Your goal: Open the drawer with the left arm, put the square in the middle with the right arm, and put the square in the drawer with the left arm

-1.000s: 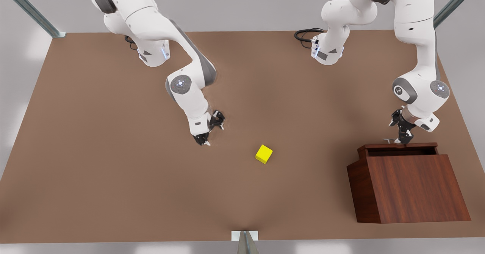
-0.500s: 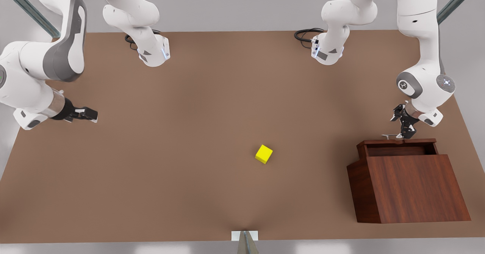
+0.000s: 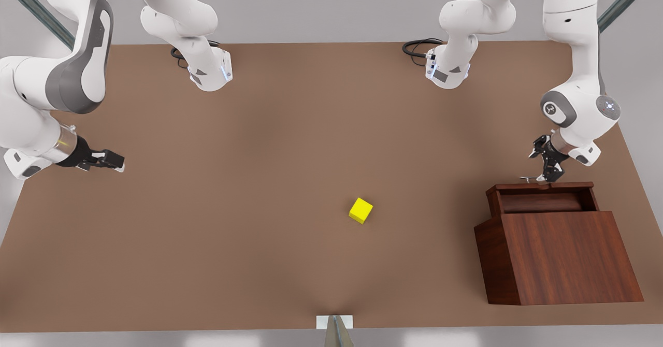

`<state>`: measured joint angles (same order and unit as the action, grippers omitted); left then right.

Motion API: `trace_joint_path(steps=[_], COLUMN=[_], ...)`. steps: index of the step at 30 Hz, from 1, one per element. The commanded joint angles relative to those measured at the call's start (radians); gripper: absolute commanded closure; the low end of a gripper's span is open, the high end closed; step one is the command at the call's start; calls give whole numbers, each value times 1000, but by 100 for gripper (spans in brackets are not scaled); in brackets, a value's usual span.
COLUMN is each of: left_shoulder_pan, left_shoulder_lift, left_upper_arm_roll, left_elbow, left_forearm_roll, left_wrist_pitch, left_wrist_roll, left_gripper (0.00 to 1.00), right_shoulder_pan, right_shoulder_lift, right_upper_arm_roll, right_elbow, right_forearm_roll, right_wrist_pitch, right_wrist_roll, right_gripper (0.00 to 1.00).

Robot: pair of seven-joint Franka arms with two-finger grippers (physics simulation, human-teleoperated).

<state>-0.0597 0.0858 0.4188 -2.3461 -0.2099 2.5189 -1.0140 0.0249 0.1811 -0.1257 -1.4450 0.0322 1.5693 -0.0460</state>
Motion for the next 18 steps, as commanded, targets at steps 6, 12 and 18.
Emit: trace_joint_path(steps=[6,12,18], left_shoulder_pan=[-3,-6,-8], left_shoulder_lift=[-24,-46,-67], left_upper_arm_roll=[0,14,20], left_elbow=[-22,-38,-65], left_forearm_roll=[1,1,1], left_wrist_pitch=[0,-8,-9], left_wrist_roll=[0,0,0], left_gripper=[0,0,0], right_shoulder_pan=[0,-2,1], right_shoulder_lift=[0,-2,0], right_upper_arm_roll=[0,0,0], right_elbow=[0,0,0], right_forearm_roll=[0,0,0], right_wrist_pitch=[0,0,0], right_wrist_roll=[0,0,0], right_gripper=[0,0,0])
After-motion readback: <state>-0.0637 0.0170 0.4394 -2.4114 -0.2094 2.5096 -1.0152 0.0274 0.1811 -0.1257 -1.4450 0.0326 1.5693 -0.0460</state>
